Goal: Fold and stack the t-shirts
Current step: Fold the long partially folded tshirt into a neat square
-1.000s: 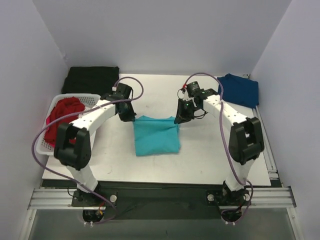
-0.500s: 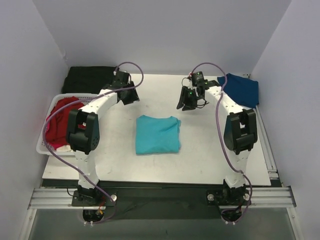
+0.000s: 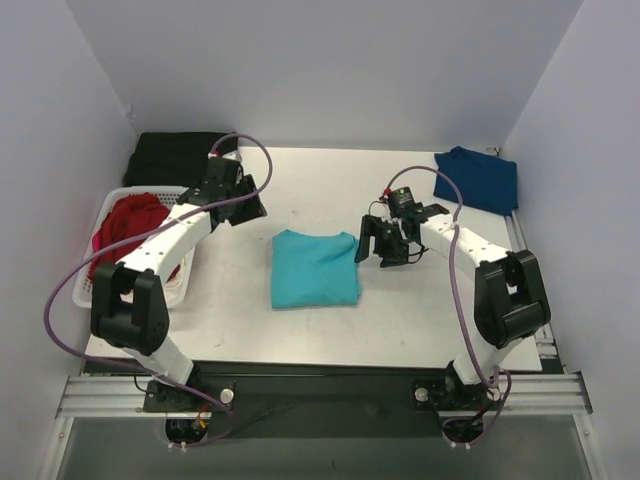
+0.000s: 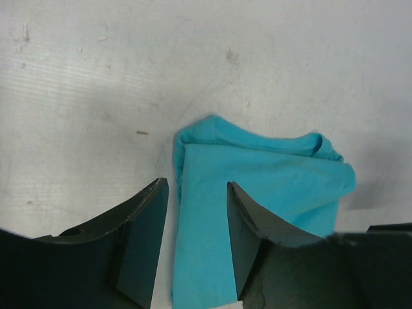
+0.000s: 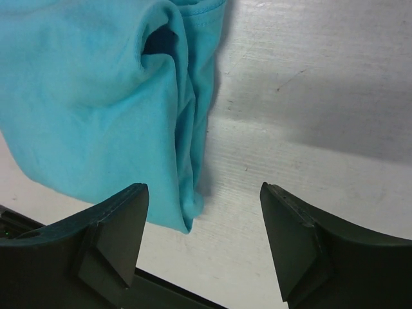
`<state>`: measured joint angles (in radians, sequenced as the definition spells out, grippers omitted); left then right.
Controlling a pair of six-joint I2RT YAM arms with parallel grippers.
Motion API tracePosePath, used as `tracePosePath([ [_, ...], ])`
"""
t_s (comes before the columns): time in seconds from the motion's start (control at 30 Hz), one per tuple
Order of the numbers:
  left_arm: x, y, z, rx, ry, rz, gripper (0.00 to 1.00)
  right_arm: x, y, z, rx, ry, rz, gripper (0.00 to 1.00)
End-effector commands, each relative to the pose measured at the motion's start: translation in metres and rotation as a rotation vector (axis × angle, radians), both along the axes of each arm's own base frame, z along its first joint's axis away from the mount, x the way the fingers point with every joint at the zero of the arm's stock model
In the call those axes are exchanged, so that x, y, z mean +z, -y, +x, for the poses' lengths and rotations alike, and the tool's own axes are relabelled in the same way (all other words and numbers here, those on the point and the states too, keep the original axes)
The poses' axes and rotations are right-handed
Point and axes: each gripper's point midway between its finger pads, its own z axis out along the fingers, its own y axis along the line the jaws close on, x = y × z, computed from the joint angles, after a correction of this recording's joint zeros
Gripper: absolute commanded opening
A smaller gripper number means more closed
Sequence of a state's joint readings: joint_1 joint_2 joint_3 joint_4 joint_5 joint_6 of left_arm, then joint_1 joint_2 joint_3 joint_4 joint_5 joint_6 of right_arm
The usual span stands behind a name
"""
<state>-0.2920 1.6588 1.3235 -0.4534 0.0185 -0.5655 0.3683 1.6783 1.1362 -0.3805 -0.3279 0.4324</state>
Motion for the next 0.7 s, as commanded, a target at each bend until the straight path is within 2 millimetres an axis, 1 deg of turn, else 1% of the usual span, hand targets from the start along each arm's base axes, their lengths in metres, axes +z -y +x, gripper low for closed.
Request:
tracePosePath([
  [0.0,0.021,-0.001,-0.020,-0.014,0.031,-0.035,0.52,0.005,-0.015,0.002,0.003,0.037,0.103,0.72],
  [0.03,0.015,-0.004,-0.027,-0.014,0.015,-0.032,0.52,0.004,-0.023,0.002,0.017,0.038,0.140,0.73],
  [0.07,0.021,-0.005,-0.032,-0.017,0.025,-0.036,0.53,-0.001,-0.025,-0.001,0.014,0.027,0.154,0.73],
  [0.13,0.018,-0.010,-0.040,-0.011,0.009,-0.030,0.53,-0.008,-0.030,0.002,0.015,0.022,0.181,0.74],
  [0.2,0.023,-0.010,-0.048,-0.021,0.011,-0.044,0.53,-0.011,-0.037,0.005,0.020,0.019,0.220,0.74],
  [0.23,0.024,-0.010,-0.052,-0.020,0.011,-0.055,0.54,-0.018,-0.039,0.004,0.024,0.008,0.226,0.74],
  [0.27,0.025,-0.009,-0.054,-0.025,0.011,-0.059,0.54,-0.020,-0.042,0.005,0.024,0.004,0.237,0.73],
  [0.3,0.025,-0.008,-0.056,-0.031,0.008,-0.065,0.54,-0.021,-0.045,0.010,0.019,0.018,0.257,0.73],
  [0.33,0.025,-0.009,-0.057,-0.028,0.008,-0.069,0.54,-0.027,-0.047,0.010,0.017,0.006,0.263,0.68],
  [0.37,0.024,-0.009,-0.060,-0.029,0.004,-0.071,0.54,-0.030,-0.048,0.012,0.016,0.006,0.264,0.67],
  [0.4,0.024,-0.008,-0.061,-0.034,0.003,-0.078,0.54,-0.033,-0.050,0.013,0.019,0.003,0.263,0.66],
  [0.43,0.022,-0.008,-0.063,-0.034,-0.004,-0.082,0.54,-0.042,-0.050,0.013,0.011,-0.022,0.257,0.64],
  [0.47,0.023,-0.008,-0.063,-0.032,-0.003,-0.088,0.54,-0.047,-0.051,0.011,0.012,-0.038,0.255,0.63],
  [0.5,0.021,-0.008,-0.065,-0.035,-0.011,-0.092,0.54,-0.049,-0.055,0.014,0.022,-0.031,0.275,0.62],
  [0.53,0.021,-0.008,-0.066,-0.033,-0.013,-0.097,0.54,-0.060,-0.055,0.011,0.015,-0.059,0.270,0.61],
  [0.6,0.022,-0.008,-0.068,-0.034,-0.009,-0.102,0.54,-0.075,-0.059,0.004,0.023,-0.099,0.267,0.60],
  [0.67,0.023,-0.009,-0.069,-0.031,-0.006,-0.108,0.55,-0.085,-0.064,-0.003,0.040,-0.126,0.261,0.59],
])
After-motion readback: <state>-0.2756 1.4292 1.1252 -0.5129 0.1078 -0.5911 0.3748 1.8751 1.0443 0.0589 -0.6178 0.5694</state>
